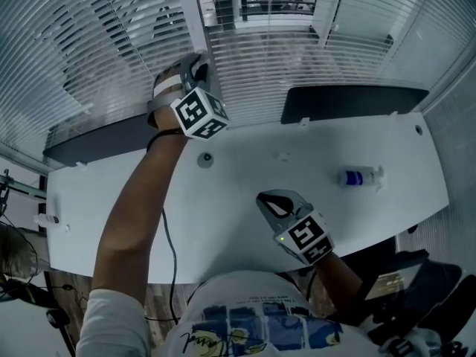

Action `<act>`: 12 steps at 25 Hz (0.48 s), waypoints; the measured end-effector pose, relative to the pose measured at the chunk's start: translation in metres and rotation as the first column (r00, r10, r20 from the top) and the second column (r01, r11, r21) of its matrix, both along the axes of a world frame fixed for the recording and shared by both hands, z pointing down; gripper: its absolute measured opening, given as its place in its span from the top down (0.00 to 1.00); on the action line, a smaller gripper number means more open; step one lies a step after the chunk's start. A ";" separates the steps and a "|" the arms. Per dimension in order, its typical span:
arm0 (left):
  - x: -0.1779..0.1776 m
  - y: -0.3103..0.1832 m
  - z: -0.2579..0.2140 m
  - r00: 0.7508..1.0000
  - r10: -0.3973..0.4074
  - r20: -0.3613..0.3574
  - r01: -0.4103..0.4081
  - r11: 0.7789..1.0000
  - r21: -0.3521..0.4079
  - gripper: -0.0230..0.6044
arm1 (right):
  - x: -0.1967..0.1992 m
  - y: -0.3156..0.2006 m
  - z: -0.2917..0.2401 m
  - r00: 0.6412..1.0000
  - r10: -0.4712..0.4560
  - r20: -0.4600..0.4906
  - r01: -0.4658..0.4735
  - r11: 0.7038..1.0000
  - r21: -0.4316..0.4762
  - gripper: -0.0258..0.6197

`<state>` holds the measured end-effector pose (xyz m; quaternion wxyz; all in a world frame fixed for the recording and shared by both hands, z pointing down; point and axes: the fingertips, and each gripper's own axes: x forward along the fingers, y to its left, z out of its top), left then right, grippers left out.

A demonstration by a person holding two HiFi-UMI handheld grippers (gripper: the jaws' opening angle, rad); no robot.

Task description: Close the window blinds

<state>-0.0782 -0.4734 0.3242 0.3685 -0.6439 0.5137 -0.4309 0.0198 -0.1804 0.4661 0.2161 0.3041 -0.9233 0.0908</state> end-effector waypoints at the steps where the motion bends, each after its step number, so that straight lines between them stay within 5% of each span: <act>1: 0.000 0.000 -0.001 0.999 0.003 0.045 -0.003 1.000 0.019 0.76 | 0.000 0.001 0.000 1.000 0.001 0.001 -0.001 1.000 -0.002 0.94; 5: 0.001 -0.006 0.003 0.987 0.013 0.163 -0.018 0.999 0.032 0.76 | 0.000 0.000 0.002 1.000 0.006 -0.001 -0.006 1.000 -0.017 0.94; 12: 0.001 -0.015 0.006 0.972 0.009 0.234 -0.018 0.999 0.036 0.77 | 0.000 -0.004 0.006 1.000 0.004 0.000 -0.004 1.000 -0.023 0.94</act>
